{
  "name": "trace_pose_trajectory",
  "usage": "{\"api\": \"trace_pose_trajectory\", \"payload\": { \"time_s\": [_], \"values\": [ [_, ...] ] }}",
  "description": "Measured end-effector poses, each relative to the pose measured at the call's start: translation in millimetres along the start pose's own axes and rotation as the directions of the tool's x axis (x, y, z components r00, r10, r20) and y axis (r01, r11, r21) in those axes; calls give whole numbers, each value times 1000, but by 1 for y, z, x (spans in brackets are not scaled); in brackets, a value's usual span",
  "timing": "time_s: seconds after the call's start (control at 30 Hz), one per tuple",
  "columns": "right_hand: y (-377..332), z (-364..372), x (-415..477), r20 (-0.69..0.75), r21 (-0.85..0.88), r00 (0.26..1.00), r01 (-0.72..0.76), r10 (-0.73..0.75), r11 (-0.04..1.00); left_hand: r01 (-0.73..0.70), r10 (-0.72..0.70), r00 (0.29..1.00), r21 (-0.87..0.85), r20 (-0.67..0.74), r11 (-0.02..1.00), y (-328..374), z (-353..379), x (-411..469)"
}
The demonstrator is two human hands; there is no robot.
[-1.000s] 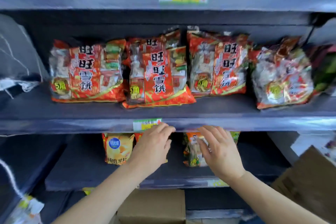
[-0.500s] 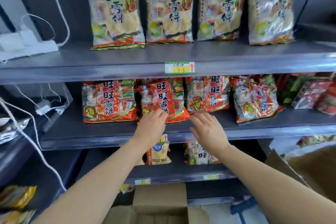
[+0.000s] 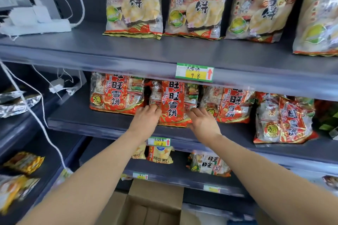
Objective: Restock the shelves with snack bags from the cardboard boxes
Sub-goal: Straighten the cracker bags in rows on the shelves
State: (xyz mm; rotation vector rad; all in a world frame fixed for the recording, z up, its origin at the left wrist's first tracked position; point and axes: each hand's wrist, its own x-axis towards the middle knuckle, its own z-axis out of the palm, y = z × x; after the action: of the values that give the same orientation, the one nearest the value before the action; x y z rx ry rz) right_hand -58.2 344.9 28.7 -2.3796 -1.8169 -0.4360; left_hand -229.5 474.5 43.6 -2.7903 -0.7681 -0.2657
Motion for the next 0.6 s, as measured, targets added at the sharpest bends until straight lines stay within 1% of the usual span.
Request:
{"api": "trace_pose_trajectory", "payload": {
  "time_s": [0.1,0.17,0.23,0.4,0.5,0.57,0.6],
  "values": [
    [10,7,11,127,8,992,15,-16,1000,36,-36,999,4,35,999,4,8,12],
    [13,12,19,201,-25,979,-11,16,1000,38,-38,997,-7,68,999,2,16,19],
    [8,15,24,232,-39,970,-62,70,997,46,-44,996,-17,79,999,-3,24,23],
    [-5,21,31,331,-16,917,-230,222,973,90,-82,981,-41,173,995,-11,39,31],
    [-7,24,35,391,49,867,-355,309,933,130,-106,972,-100,210,986,-18,50,39],
    [-7,29,39,437,112,817,-463,375,879,225,-169,951,-204,260,953,-23,57,45],
    [-6,31,40,450,141,799,-504,398,852,291,-206,932,-278,298,915,-25,59,48]
  ]
}}
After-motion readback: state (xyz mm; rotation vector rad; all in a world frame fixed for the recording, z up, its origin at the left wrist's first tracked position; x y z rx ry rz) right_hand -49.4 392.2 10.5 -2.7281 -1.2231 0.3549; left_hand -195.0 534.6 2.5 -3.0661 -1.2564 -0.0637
